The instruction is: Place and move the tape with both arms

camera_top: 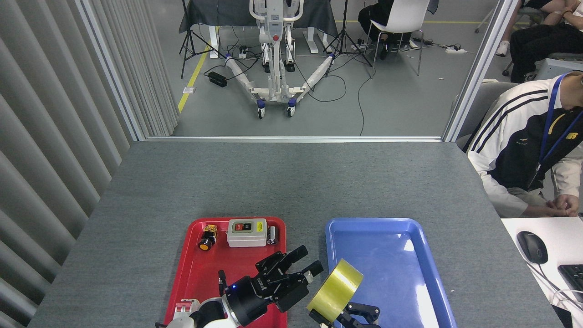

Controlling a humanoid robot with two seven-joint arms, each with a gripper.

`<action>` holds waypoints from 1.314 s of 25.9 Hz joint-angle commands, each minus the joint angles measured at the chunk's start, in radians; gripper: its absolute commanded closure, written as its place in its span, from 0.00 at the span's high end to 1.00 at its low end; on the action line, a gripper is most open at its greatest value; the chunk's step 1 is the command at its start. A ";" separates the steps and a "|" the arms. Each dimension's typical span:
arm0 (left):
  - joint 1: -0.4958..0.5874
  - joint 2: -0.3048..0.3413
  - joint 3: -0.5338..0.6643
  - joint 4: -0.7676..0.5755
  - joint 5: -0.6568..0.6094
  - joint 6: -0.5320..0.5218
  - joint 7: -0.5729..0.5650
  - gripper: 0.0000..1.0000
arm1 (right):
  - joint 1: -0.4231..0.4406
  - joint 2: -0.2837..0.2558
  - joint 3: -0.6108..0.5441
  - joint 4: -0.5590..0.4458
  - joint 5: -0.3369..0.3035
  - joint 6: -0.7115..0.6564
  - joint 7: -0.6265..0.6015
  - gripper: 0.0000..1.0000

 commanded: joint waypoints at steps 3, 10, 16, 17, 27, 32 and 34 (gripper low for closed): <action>0.004 0.012 0.081 -0.004 0.169 0.000 0.002 0.99 | -0.004 -0.006 -0.014 -0.003 0.000 0.018 -0.004 0.00; 0.055 0.071 0.315 -0.030 0.301 0.011 0.041 0.99 | -0.009 -0.008 -0.128 -0.002 -0.032 0.204 0.102 0.00; 0.202 0.180 0.449 -0.222 -0.230 0.266 0.205 0.86 | -0.058 -0.008 -0.166 -0.028 -0.118 0.265 0.510 0.00; 0.233 0.179 0.447 -0.266 -0.367 0.381 0.238 0.88 | -0.069 -0.008 -0.166 -0.043 -0.125 0.270 0.613 0.00; 0.306 0.168 0.251 -0.349 -0.623 0.876 0.274 0.98 | -0.193 0.008 -0.152 -0.068 -0.270 0.405 1.176 0.00; 0.308 0.176 0.254 -0.334 -0.552 0.812 0.272 0.99 | -0.215 0.011 -0.142 -0.062 -0.289 0.445 1.289 0.12; 0.328 0.171 0.259 -0.329 -0.536 0.799 0.275 0.99 | -0.219 0.011 -0.139 -0.056 -0.289 0.450 1.320 0.17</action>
